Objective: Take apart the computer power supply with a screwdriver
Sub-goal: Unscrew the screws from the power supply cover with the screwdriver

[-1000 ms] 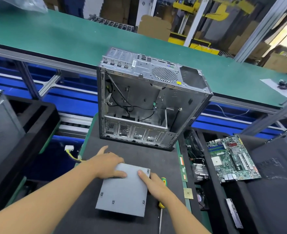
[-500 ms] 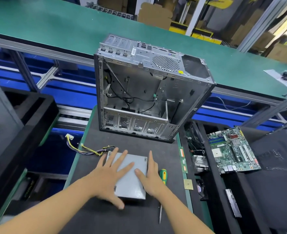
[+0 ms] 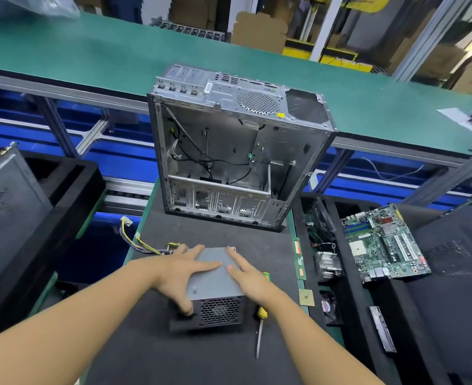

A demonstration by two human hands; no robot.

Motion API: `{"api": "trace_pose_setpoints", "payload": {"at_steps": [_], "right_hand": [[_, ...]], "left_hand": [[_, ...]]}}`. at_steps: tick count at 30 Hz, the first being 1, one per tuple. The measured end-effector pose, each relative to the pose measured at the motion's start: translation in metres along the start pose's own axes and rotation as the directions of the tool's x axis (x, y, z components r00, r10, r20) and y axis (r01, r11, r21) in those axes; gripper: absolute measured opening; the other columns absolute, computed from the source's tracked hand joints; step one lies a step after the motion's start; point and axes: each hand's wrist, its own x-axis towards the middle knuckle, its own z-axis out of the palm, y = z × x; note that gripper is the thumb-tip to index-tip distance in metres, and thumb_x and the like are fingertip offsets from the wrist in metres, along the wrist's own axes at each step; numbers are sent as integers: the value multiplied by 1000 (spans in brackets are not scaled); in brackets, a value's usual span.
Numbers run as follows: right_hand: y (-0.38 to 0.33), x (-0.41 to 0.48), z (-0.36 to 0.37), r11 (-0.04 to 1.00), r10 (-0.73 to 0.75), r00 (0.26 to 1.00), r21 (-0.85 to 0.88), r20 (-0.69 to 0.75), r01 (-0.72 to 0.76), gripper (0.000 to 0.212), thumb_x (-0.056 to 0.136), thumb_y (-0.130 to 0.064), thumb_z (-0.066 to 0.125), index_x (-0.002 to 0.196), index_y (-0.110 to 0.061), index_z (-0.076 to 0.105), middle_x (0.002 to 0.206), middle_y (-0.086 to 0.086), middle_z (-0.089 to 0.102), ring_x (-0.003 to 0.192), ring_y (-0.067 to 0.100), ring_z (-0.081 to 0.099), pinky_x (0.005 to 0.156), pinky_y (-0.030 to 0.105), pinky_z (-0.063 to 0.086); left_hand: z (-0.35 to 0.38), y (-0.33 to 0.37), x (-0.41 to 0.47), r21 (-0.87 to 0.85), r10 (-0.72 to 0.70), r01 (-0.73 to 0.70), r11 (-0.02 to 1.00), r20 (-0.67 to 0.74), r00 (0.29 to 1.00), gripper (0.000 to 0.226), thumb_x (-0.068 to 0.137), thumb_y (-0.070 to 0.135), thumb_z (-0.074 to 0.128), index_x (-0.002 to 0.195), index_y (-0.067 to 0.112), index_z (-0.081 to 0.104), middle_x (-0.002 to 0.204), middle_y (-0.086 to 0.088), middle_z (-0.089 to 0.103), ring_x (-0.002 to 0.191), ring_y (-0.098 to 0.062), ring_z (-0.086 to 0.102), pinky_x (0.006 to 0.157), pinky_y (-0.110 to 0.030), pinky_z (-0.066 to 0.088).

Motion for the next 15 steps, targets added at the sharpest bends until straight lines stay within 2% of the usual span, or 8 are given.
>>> {"api": "trace_pose_setpoints", "payload": {"at_steps": [3, 5, 7, 10, 12, 13, 15], "right_hand": [[-15, -14, -18, 988, 41, 989, 144, 142, -62, 51, 104, -38, 42, 152, -35, 29, 150, -4, 40, 124, 12, 49, 94, 19, 41], [-21, -20, -25, 981, 30, 984, 185, 174, -62, 44, 104, -43, 37, 147, -36, 37, 140, -8, 52, 114, 7, 55, 87, 19, 42], [-22, -23, -28, 975, 19, 983, 215, 182, -59, 43, 102, -54, 32, 143, -42, 39, 128, -15, 58, 106, 3, 57, 86, 22, 44], [-13, -18, -23, 989, -27, 984, 150, 175, 0, 53, 100, -57, 35, 150, -42, 25, 145, -18, 46, 127, 7, 49, 105, 28, 38], [-7, -10, -12, 998, -50, 993, 30, 103, 47, 55, 99, -58, 36, 150, -42, 27, 145, -17, 47, 130, 9, 46, 111, 34, 35], [-7, -6, -7, 999, -43, 998, 4, 42, 43, 53, 99, -59, 35, 148, -41, 32, 143, -16, 50, 129, 11, 47, 111, 36, 36], [-12, 1, -1, 1000, -12, 997, 22, -71, 14, 46, 98, -60, 31, 137, -39, 45, 130, -12, 58, 116, 14, 53, 104, 37, 42]], "left_hand": [[-22, 0, -5, -200, -11, 37, 979, 127, 992, 117, 61, 58, 80, 149, 61, 4, 165, 6, 1, 151, -26, 10, 121, -43, 18], [-27, -8, -6, -423, 33, 47, 905, 179, 983, 114, 62, 48, 84, 152, 54, 14, 158, 11, 28, 141, -15, 37, 115, -33, 34], [-23, -14, -9, -623, 73, 66, 779, 195, 978, 107, 66, 38, 84, 153, 47, 23, 142, 13, 52, 122, -7, 58, 99, -26, 49], [-7, -30, -14, -877, 103, 79, 474, 144, 984, 80, 76, 26, 81, 146, 38, 44, 134, 3, 64, 117, -18, 65, 90, -33, 54], [2, -39, -17, -946, -26, 89, 313, 85, 996, 69, 72, 47, 83, 135, 32, 60, 126, -8, 68, 107, -25, 68, 85, -35, 53], [5, -40, -17, -958, -127, 90, 271, 57, 990, 71, 66, 61, 82, 127, 27, 67, 121, -14, 70, 96, -26, 67, 79, -33, 51], [8, -41, -16, -957, -287, 86, 276, 4, 958, 76, 59, 79, 73, 115, 27, 73, 109, -17, 73, 82, -24, 65, 70, -29, 49]]}}
